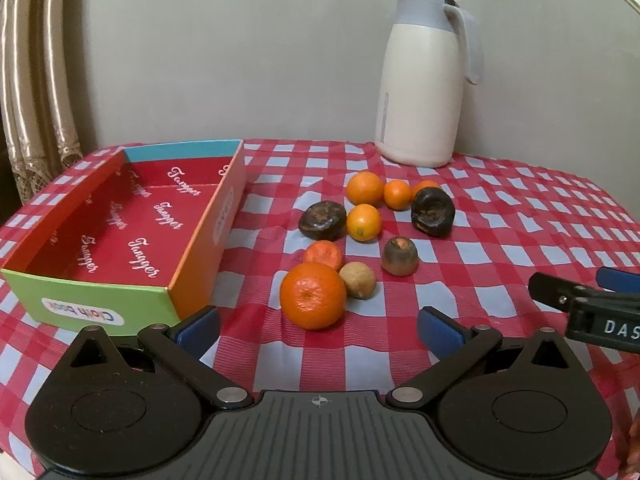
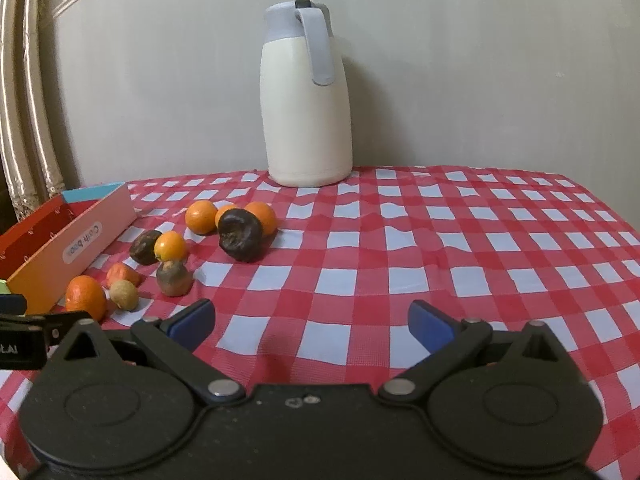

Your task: Organize fruits

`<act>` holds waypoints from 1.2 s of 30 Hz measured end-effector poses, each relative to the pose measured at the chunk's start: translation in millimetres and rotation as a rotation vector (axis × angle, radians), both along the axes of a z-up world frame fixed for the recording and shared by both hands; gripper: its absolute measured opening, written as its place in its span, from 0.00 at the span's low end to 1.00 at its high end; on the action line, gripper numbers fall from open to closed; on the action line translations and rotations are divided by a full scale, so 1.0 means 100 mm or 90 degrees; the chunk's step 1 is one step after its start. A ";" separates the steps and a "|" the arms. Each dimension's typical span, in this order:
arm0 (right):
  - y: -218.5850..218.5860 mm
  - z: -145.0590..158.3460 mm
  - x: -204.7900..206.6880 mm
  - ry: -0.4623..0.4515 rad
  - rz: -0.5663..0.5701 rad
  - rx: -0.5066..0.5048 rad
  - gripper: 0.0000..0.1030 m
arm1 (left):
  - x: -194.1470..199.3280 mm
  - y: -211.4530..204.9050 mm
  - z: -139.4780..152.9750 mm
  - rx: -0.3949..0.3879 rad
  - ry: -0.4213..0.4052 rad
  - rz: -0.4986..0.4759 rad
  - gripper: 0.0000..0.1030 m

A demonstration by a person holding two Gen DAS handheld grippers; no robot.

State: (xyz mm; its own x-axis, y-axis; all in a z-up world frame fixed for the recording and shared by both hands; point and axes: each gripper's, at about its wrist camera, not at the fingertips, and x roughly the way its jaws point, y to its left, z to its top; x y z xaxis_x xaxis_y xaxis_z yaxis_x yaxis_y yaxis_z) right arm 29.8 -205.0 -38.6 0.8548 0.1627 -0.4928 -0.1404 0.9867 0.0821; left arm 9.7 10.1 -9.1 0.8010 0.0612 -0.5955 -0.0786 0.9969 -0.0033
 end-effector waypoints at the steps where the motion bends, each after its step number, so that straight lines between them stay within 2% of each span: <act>1: 0.01 -0.01 0.01 0.001 -0.002 -0.004 1.00 | 0.00 -0.01 0.00 0.003 -0.001 0.000 1.00; 36: -0.01 0.02 -0.02 0.002 -0.017 -0.008 1.00 | -0.03 -0.01 -0.01 0.009 -0.013 -0.010 1.00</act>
State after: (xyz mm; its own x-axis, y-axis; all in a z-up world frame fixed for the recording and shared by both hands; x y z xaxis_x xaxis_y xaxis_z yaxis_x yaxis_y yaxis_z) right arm 27.7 -205.6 -36.6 0.8576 0.1335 -0.4967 -0.1134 0.9910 0.0705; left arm 6.7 8.7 -10.1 0.8141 0.0570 -0.5780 -0.0630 0.9980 0.0096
